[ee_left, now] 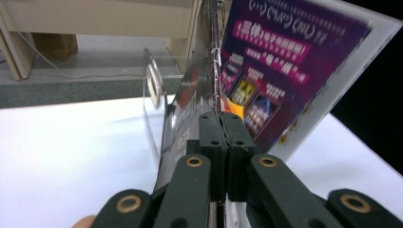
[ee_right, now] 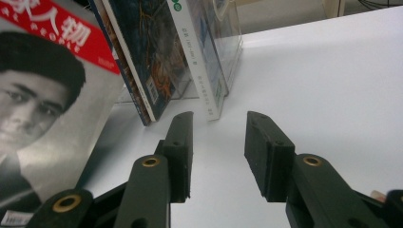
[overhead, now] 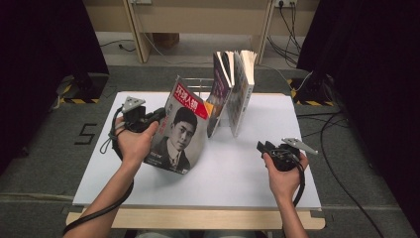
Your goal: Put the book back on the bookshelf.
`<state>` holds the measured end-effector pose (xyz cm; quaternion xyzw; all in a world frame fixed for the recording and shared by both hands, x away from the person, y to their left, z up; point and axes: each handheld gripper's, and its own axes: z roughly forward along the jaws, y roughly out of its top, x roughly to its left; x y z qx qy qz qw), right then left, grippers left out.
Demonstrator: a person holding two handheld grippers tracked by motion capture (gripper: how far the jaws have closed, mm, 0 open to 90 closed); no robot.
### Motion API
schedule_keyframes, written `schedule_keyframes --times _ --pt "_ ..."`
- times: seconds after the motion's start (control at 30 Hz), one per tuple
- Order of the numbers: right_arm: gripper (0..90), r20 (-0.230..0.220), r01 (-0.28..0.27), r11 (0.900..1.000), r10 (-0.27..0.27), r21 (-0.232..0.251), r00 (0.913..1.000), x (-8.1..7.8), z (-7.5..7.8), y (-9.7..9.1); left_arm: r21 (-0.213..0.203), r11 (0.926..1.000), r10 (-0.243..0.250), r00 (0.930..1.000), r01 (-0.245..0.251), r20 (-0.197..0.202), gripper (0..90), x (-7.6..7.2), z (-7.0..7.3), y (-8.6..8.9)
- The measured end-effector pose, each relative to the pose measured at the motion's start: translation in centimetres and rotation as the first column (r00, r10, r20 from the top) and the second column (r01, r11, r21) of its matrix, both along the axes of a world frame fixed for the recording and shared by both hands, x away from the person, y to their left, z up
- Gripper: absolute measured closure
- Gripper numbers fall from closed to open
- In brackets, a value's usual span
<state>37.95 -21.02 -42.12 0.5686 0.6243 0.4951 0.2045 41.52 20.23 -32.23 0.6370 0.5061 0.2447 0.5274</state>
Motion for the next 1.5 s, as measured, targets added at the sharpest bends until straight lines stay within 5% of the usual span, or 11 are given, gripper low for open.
schedule_keyframes --times 0.23,0.37,0.63,0.87,1.03,1.13,1.2,1.5 --pt "63.5 0.0 0.001 1.0 -0.001 0.003 1.0 0.0 -0.1 -0.1 -0.036 0.9991 0.027 0.9947 -0.023 0.1 88.0 0.1 3.4 -0.3" --pt "63.6 0.001 -0.002 1.0 0.002 0.003 1.0 0.0 -0.1 -0.1 -0.038 0.9985 0.042 0.9942 -0.039 0.099 88.0 0.8 3.8 -0.6" --pt "63.6 -0.008 0.005 1.0 -0.005 0.007 1.0 0.0 -0.2 -0.2 -0.054 0.9963 0.07 0.9964 -0.067 0.048 88.0 3.9 3.1 -1.8" --pt "63.6 -0.013 0.002 1.0 -0.002 0.004 0.9999 0.2 -0.6 -0.4 -0.116 0.9907 0.079 0.9948 -0.071 0.064 87.9 6.0 2.2 -2.6" --pt "63.6 -0.019 -0.002 1.0 0.002 0.0 0.9998 0.2 -0.8 -0.4 -0.1 0.9881 0.123 0.9909 -0.117 0.056 87.6 6.0 0.0 -2.1" --pt "63.6 -0.022 -0.003 1.0 0.003 -0.004 0.9998 0.2 -1.0 -0.4 -0.062 0.9875 0.146 0.9891 -0.145 0.017 86.8 6.0 -1.0 -1.4" --pt "63.6 -0.025 -0.006 1.0 0.006 -0.001 0.9997 0.3 -1.0 -0.2 -0.083 0.9852 0.149 0.9886 -0.15 -0.026 86.8 6.2 -1.9 -1.0" --pt "63.4 -0.031 -0.015 0.9999 0.015 0.001 0.9994 0.3 -1.2 0.0 -0.069 0.9797 0.185 0.9811 -0.188 -0.058 84.3 7.0 -1.5 -0.2"
